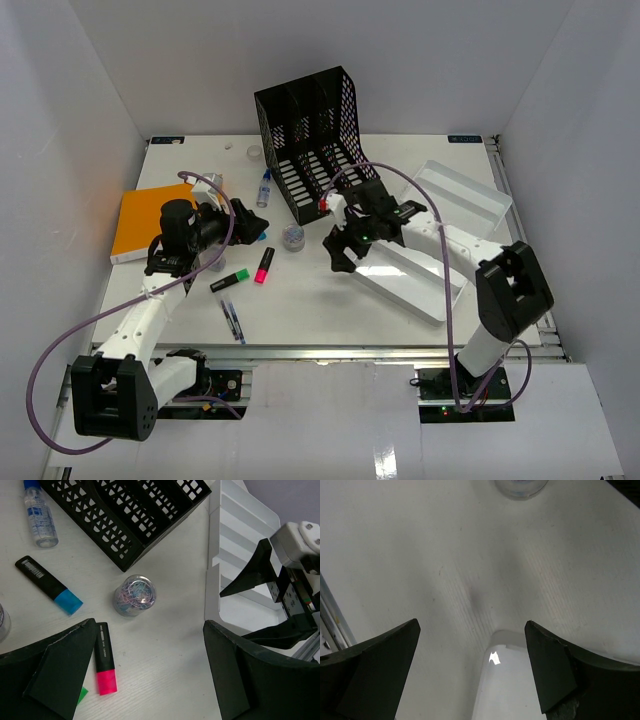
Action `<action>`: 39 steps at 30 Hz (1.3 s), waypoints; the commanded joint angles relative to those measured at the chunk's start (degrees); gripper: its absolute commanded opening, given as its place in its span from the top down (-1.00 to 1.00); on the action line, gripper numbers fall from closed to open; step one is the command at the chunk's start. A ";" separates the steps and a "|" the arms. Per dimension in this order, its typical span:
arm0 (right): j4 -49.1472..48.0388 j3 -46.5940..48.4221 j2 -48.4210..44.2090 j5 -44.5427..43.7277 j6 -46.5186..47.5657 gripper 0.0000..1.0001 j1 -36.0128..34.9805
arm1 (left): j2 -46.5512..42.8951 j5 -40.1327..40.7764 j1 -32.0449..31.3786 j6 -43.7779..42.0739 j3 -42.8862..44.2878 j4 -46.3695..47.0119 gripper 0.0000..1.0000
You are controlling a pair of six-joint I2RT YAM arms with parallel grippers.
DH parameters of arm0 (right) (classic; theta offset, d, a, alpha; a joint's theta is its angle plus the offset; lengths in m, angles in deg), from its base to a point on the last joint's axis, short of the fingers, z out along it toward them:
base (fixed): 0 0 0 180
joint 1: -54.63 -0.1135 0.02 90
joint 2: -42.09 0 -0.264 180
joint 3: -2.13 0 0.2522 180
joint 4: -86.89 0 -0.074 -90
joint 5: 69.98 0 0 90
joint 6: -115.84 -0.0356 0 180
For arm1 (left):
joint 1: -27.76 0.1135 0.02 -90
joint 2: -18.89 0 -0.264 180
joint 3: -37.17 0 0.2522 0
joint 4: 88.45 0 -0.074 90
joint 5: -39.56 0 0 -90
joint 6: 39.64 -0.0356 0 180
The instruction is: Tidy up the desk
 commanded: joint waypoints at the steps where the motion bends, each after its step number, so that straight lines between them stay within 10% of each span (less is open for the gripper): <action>1: -5.85 7.23 4.44 -10.35 -15.26 -0.83 -4.73 | -0.21 2.00 0.02 -1.58 0.40 -0.28 -0.96; 26: -16.77 26.77 29.75 -32.11 -31.20 -0.91 -11.04 | -5.22 9.66 0.02 -3.41 0.00 -0.25 -0.96; 39: -20.35 21.10 23.40 -24.02 -24.11 0.50 -11.07 | -5.10 9.75 0.02 -3.48 -0.22 -0.26 -0.96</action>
